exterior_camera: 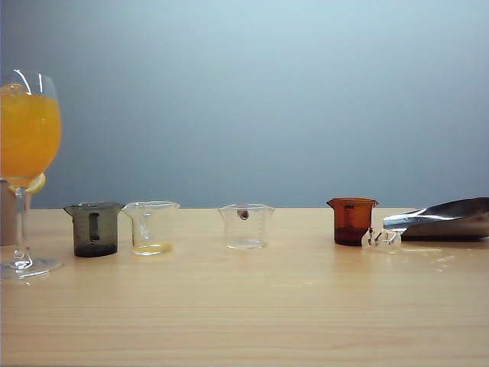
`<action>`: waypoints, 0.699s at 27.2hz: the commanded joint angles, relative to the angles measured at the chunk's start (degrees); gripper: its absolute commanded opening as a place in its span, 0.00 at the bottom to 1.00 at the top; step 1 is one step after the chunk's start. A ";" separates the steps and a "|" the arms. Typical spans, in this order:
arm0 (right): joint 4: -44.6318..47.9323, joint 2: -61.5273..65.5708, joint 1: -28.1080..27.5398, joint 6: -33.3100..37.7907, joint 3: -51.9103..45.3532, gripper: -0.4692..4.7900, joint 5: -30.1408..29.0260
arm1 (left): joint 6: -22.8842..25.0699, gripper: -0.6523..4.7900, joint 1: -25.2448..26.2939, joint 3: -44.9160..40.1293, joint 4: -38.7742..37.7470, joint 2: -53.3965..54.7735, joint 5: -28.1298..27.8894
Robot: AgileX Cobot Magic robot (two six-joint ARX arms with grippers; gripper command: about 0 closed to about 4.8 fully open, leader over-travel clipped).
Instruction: Pick up the third measuring cup from the left, pour the pineapple juice inside into the goblet, and finally put the measuring cup back in its original place.
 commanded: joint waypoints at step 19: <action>15.13 -22.10 -28.33 0.09 -20.46 0.09 -15.28 | 0.22 0.12 0.13 0.13 0.52 0.00 0.17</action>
